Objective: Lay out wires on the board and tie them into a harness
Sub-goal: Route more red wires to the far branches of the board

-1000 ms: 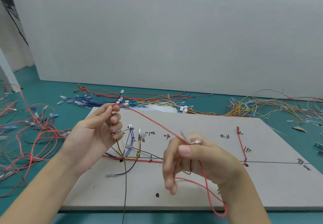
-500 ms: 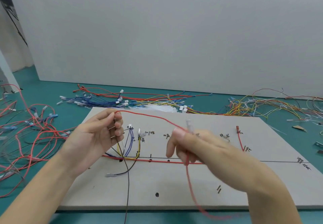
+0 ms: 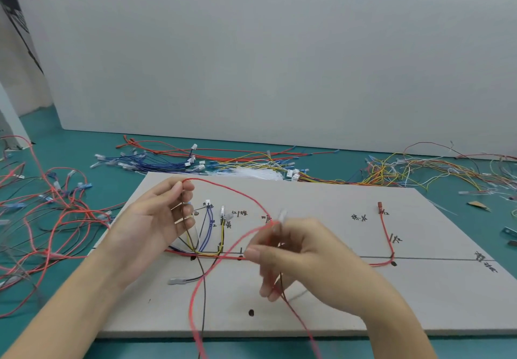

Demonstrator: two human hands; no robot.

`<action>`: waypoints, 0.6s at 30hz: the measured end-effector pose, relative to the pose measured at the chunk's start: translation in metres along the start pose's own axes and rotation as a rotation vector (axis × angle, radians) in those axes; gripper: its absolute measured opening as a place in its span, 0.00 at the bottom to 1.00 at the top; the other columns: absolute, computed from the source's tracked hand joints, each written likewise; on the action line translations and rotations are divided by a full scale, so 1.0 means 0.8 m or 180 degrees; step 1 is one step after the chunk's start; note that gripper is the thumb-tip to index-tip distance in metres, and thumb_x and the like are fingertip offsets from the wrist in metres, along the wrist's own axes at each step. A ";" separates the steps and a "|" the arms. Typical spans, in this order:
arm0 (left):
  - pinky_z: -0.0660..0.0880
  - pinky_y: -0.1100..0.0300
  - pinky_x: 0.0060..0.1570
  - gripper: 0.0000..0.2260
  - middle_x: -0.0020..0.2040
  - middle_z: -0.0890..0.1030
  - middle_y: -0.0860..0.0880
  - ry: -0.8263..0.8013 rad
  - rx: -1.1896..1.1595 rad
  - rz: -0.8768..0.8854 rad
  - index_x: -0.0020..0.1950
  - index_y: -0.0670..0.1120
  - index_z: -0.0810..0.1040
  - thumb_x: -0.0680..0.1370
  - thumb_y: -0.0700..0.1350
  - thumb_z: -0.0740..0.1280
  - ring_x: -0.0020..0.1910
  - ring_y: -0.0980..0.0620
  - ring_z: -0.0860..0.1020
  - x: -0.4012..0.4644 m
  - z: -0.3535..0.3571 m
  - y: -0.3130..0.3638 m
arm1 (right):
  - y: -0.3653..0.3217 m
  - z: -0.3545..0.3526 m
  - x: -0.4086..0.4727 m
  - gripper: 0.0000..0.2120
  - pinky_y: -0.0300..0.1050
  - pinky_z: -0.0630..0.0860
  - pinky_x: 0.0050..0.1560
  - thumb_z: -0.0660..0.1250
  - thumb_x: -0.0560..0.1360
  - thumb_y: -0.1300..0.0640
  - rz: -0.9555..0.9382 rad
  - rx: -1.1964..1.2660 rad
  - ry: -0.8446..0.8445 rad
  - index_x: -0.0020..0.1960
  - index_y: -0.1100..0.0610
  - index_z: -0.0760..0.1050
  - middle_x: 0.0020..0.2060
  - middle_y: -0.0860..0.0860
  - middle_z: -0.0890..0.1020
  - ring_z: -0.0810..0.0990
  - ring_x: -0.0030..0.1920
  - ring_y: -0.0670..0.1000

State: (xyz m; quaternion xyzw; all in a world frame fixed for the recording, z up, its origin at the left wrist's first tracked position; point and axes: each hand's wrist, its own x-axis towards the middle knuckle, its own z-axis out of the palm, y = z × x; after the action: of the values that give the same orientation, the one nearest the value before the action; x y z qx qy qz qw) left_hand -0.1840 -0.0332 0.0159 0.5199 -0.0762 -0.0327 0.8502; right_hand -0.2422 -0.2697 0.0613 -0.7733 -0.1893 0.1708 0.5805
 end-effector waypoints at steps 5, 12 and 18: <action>0.76 0.63 0.32 0.10 0.37 0.74 0.51 -0.0005 -0.0037 -0.0087 0.41 0.47 0.83 0.75 0.45 0.62 0.32 0.55 0.73 0.000 0.004 -0.006 | 0.000 -0.003 0.001 0.07 0.42 0.74 0.22 0.73 0.73 0.61 -0.0328 0.0563 0.0414 0.44 0.55 0.75 0.31 0.55 0.73 0.78 0.23 0.57; 0.75 0.63 0.32 0.10 0.36 0.72 0.51 -0.0022 -0.0103 -0.0133 0.41 0.47 0.82 0.76 0.44 0.61 0.32 0.55 0.71 -0.002 0.002 -0.006 | 0.011 -0.015 0.012 0.12 0.46 0.80 0.43 0.62 0.70 0.57 -0.0432 0.0958 0.0145 0.46 0.49 0.83 0.38 0.53 0.83 0.84 0.39 0.55; 0.75 0.62 0.32 0.10 0.36 0.73 0.51 0.0040 -0.0220 -0.0146 0.41 0.47 0.83 0.76 0.44 0.61 0.31 0.54 0.71 -0.001 0.001 -0.005 | 0.028 -0.009 0.028 0.23 0.38 0.72 0.49 0.54 0.63 0.60 -0.0398 -0.0017 0.0691 0.44 0.42 0.83 0.42 0.43 0.84 0.81 0.44 0.43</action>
State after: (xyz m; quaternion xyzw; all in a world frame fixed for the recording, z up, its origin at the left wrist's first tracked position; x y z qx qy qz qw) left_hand -0.1849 -0.0356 0.0124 0.4921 -0.0577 -0.0514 0.8671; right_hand -0.2175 -0.2705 0.0406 -0.7755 -0.1737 0.0491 0.6050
